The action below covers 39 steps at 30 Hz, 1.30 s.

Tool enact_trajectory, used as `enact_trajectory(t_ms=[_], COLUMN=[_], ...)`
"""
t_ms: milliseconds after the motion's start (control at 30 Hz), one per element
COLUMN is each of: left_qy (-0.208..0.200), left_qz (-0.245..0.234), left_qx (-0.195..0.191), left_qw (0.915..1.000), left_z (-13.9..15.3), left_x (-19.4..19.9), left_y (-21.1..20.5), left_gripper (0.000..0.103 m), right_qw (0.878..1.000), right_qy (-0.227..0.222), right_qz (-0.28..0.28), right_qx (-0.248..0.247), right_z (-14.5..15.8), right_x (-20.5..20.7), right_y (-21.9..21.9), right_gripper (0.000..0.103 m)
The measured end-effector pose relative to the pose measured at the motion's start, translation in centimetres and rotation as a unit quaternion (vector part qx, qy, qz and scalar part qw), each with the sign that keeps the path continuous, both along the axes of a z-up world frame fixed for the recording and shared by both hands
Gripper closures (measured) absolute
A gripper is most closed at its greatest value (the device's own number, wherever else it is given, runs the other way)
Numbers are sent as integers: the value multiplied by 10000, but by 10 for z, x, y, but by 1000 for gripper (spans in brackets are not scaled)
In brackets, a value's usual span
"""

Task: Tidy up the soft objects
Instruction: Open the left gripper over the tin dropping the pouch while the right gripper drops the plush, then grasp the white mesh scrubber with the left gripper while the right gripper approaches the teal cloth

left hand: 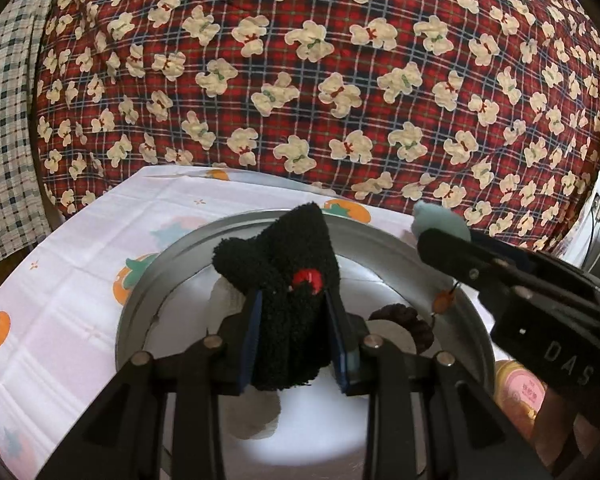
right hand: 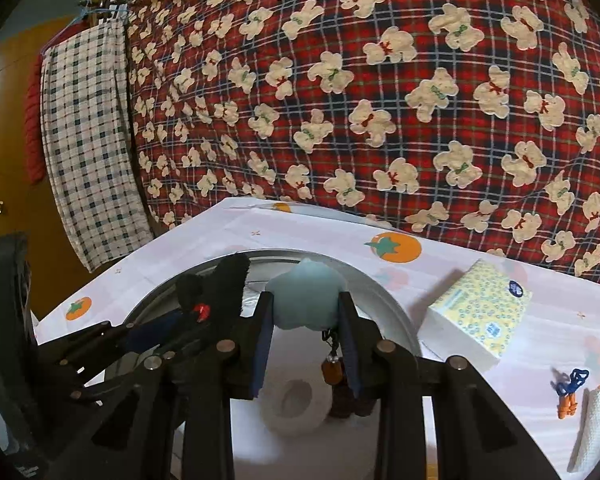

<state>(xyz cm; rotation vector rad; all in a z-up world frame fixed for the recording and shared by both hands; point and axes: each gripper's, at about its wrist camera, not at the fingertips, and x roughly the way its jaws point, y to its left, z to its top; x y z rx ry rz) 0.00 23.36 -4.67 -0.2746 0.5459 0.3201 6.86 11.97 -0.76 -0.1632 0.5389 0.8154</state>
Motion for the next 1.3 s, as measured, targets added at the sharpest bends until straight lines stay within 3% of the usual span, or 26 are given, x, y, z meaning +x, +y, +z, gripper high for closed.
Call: enact_trajectory(t_ms=[100,267,333,467,533,633,700,800,1067,1300], left_qy=[46,144,147,69,46,-114,-197,-288,-269,-18], left_qz=[-8,66,97,238,268,280,149,-115,-1057,-1931], left_qx=[17,114,135,206,213,236,256,220,553,812], left_qw=[10000,9998,9998,9995,9994,9993,9994,9993,9925,9778], left_z=[-1,-3,-2,3,5,12,17,23,37,36], left_x=[1,2,1,-4,-6,-10,-9,-7,14,46], left_y=[-1,-5,-7,-9,-11,-21,-35,-57,-144,-227], left_gripper=[70,54,35,28,17,16,13,2,2,2], right_qw=[9997,9997,9998,9999,9997,9989,9975,9938,9789,9551], right_qy=[161,109,86,42,-25,-182,-303,-489,-679,-687], right_qz=[135,6,-45,-165,-245,-426,-632,-996,-1926,-2883], right_qx=[-119,-237,-175,-9,45,38,17,-57,-55,-23], right_z=[-5,-9,-8,-2,0,1,0,-3,-11,-19], right_x=[1,0,-1,-2,-3,-3,0,8,34,60], right_y=[6,2,-5,-30,-49,-77,-104,-140,-235,-302], right_gripper=[66,44,42,42,42,42,42,42,42,42])
